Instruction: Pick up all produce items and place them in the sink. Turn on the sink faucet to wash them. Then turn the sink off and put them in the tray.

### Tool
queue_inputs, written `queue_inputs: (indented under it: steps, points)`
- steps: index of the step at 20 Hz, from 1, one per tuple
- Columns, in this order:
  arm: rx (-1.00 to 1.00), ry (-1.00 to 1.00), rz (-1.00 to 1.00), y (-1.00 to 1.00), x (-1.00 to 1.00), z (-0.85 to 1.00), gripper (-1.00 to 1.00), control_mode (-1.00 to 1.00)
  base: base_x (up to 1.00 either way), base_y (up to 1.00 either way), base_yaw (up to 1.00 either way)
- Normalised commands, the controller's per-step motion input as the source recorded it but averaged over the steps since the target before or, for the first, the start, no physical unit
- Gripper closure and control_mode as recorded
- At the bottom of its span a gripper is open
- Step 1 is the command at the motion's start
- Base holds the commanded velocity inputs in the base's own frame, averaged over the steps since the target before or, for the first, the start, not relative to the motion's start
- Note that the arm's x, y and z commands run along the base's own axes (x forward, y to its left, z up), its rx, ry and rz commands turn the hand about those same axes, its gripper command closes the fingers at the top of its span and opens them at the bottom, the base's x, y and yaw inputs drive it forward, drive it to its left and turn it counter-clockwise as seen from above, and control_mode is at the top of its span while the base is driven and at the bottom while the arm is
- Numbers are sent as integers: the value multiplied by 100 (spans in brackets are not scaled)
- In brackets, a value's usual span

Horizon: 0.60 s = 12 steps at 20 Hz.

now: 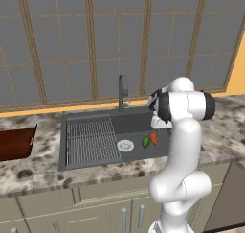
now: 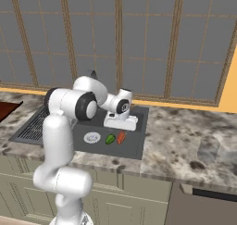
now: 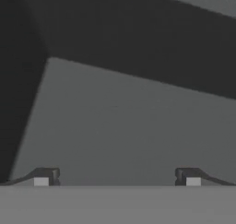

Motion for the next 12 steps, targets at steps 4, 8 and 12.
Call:
queue_inputs:
  steps: [4, 8, 12]
  points:
    - [0, -17, 14, -1, 42, -69, -100, -100, 0, 0, 0]
    - [0, -11, 7, -7, 38, -59, -100, -100, 0, 0, 0]
    - [0, -11, 1, -19, 38, -45, -100, -100, 0, 0, 0]
